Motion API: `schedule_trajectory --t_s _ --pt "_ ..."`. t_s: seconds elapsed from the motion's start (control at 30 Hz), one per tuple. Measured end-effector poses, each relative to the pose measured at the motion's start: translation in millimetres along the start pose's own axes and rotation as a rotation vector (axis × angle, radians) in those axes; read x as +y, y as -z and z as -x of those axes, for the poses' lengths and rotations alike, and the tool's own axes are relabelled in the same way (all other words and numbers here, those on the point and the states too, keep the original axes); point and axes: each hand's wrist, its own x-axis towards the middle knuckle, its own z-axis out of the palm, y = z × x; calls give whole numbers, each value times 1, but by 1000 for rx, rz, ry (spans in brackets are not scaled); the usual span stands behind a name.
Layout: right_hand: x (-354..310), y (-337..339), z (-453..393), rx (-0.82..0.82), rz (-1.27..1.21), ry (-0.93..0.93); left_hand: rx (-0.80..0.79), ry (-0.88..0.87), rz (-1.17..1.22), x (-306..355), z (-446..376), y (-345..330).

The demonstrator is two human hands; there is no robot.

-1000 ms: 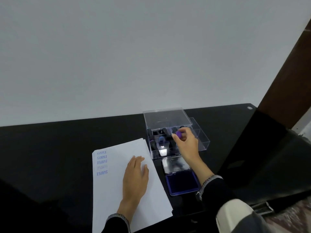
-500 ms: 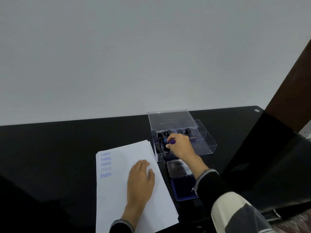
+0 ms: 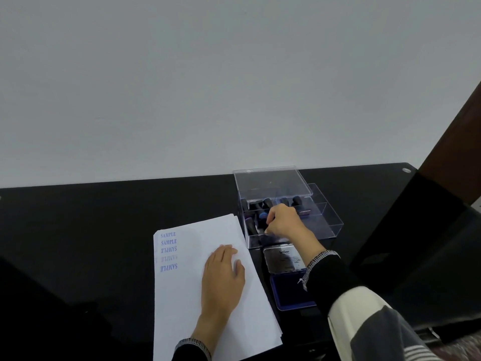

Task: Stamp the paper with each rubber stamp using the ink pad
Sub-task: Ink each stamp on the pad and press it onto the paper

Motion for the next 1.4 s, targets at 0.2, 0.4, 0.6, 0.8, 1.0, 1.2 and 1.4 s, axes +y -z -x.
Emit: schedule_trajectory --t_s 0.2,0.4,0.6,0.8,1.0,1.2,1.4 --pt "-8 -2 -6 -58 98 -48 1 9 23 -1 -1 0" --pt "-6 -7 -9 -10 72 -37 -7 30 54 -2 -1 1" --pt "-11 -19 -5 101 -1 -44 8 66 133 0 -1 3" --pt "-29 -30 -1 35 155 -107 43 79 234 3 -1 8" --pt "-29 -22 4 114 -76 -172 182 -20 348 3 0 11" --pt "-12 10 46 250 -736 -14 309 -299 210 7 9 14" --pt "48 14 89 384 -676 -89 -223 -280 93 25 12 21"
